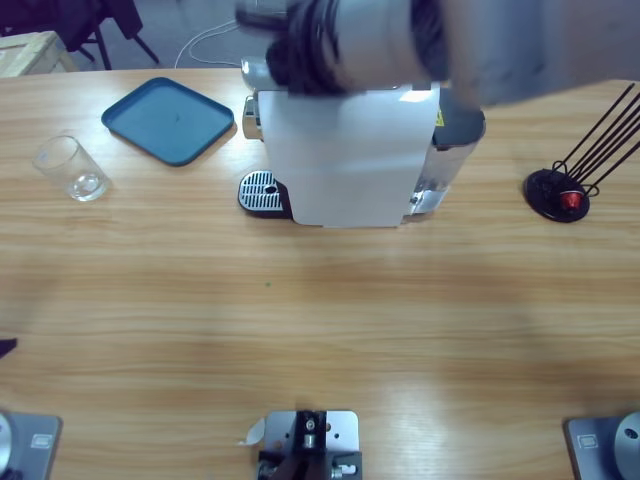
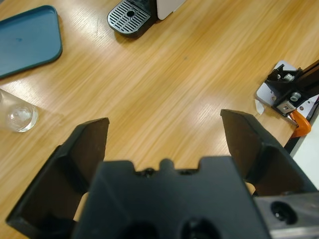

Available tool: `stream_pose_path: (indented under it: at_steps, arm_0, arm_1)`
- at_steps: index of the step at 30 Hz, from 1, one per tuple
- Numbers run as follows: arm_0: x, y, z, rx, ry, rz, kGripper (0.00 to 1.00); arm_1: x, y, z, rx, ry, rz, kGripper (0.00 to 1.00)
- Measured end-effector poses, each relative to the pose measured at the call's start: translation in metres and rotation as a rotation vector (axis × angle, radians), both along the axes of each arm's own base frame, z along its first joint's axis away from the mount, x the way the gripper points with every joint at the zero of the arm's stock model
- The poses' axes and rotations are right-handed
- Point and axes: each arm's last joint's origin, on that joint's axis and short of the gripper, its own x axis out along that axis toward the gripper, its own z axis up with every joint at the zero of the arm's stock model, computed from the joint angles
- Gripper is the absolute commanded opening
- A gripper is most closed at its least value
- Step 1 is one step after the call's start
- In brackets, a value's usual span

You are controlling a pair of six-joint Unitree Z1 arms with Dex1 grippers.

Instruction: Pour coffee

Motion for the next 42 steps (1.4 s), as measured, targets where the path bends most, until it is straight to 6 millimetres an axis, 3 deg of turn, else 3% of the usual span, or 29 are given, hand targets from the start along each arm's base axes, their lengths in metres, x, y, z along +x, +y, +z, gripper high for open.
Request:
stream_pose_path:
  at_steps: [1, 2, 3, 4, 8, 11, 16, 18, 20, 24, 28, 32, 37, 42]
  arm_0:
    - [0.000, 0.000, 0.000, -0.001, -0.001, 0.000, 0.968]
    - [0.000, 0.000, 0.000, 0.000, 0.000, 0.000, 0.972]
    - [0.000, 0.000, 0.000, 0.000, 0.000, 0.000, 0.975]
    - [0.000, 0.000, 0.000, 0.000, -0.002, 0.002, 0.990]
    - [0.000, 0.003, 0.001, 0.000, -0.028, 0.030, 1.000]
    - [-0.004, 0.011, 0.004, -0.037, -0.075, 0.078, 1.000]
    - [0.006, 0.020, 0.018, -0.033, -0.172, 0.380, 1.000]
    - [0.018, 0.021, 0.020, -0.015, -0.171, 0.545, 1.000]
    - [0.034, 0.022, 0.023, -0.010, -0.142, 0.701, 1.000]
    - [0.079, 0.023, 0.026, 0.008, -0.089, 0.879, 1.000]
    - [0.130, 0.015, 0.012, 0.047, -0.038, 0.904, 1.000]
    - [0.164, 0.008, -0.002, 0.073, -0.015, 0.895, 1.000]
    - [0.180, 0.004, -0.031, 0.130, 0.026, 0.836, 1.000]
    - [0.181, 0.003, -0.062, 0.165, 0.083, 0.802, 1.000]
  arm_1:
    - [0.000, 0.001, 0.000, 0.006, 0.007, -0.005, 0.000]
    - [0.000, 0.001, 0.000, 0.016, 0.016, -0.012, 0.427]
    - [0.000, 0.001, 0.000, 0.022, 0.021, -0.016, 0.946]
    - [0.000, 0.001, 0.000, 0.025, 0.021, -0.017, 1.000]
    - [-0.005, -0.003, 0.007, -0.037, -0.057, 0.061, 1.000]
    - [-0.023, -0.019, 0.021, -0.136, -0.151, 0.197, 1.000]
    - [-0.068, -0.073, 0.084, -0.202, -0.305, 0.333, 1.000]
    - [-0.087, -0.097, 0.098, -0.217, -0.328, 0.348, 1.000]
    - [-0.104, -0.119, 0.090, -0.247, -0.306, 0.359, 1.000]
    - [-0.127, -0.149, 0.046, -0.332, -0.212, 0.384, 1.000]
    - [-0.139, -0.166, 0.014, -0.382, -0.150, 0.393, 1.000]
    - [-0.145, -0.175, -0.009, -0.407, -0.115, 0.371, 1.000]
    - [-0.150, -0.184, -0.035, -0.448, -0.080, 0.353, 1.000]
    - [-0.144, -0.178, -0.043, -0.479, -0.068, 0.335, 1.000]
